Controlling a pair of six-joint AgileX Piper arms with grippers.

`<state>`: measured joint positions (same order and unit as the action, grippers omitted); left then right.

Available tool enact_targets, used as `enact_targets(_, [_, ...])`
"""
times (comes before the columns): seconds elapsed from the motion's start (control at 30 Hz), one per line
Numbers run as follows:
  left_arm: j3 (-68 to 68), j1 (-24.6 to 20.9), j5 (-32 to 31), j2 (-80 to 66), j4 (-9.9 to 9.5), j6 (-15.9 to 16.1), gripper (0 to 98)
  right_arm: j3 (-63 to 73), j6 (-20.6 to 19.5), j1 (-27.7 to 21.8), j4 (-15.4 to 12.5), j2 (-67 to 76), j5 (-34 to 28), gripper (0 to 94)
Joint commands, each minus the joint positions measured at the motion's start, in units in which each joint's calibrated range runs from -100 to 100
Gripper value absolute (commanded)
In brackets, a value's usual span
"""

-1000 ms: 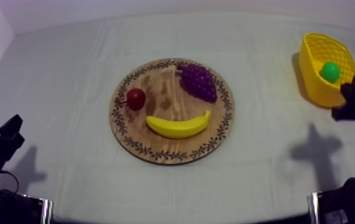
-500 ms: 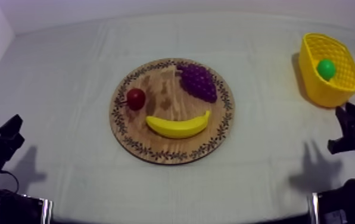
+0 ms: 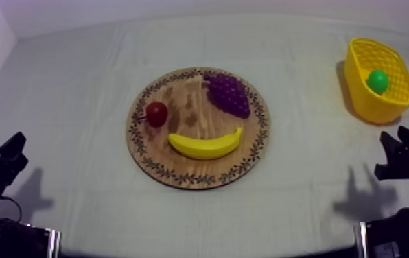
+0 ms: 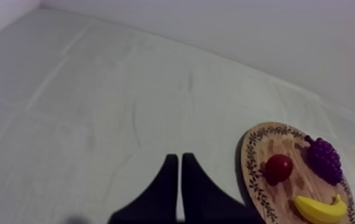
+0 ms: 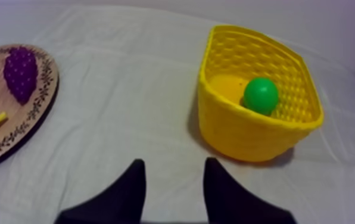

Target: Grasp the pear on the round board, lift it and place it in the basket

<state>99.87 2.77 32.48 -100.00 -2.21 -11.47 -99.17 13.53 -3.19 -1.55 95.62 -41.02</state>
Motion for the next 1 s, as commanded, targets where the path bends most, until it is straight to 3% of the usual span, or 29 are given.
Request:
enact_targets(0.0, [0.0, 0.0, 0.0, 0.0, -0.02, 0.0, 0.1, -0.2, -0.5, 0.0, 0.1, 0.0, 2.4, 22.4])
enact_targets(0.17, [0.0, 0.0, 0.0, 0.0, -0.02, 0.0, 0.1, -0.5, -0.6, 0.0, 0.3, 0.0, 3.3, 6.8])
enact_targets(0.27, [0.0, 0.0, 0.0, 0.0, -0.02, 0.0, 0.1, -0.6, -0.6, 0.0, 0.3, 0.0, 3.5, 2.6])
enact_targets(0.97, [0.0, 0.0, 0.0, 0.0, -0.02, 0.0, 0.1, -0.6, -0.7, 0.0, 0.4, 0.0, 3.5, 0.4])
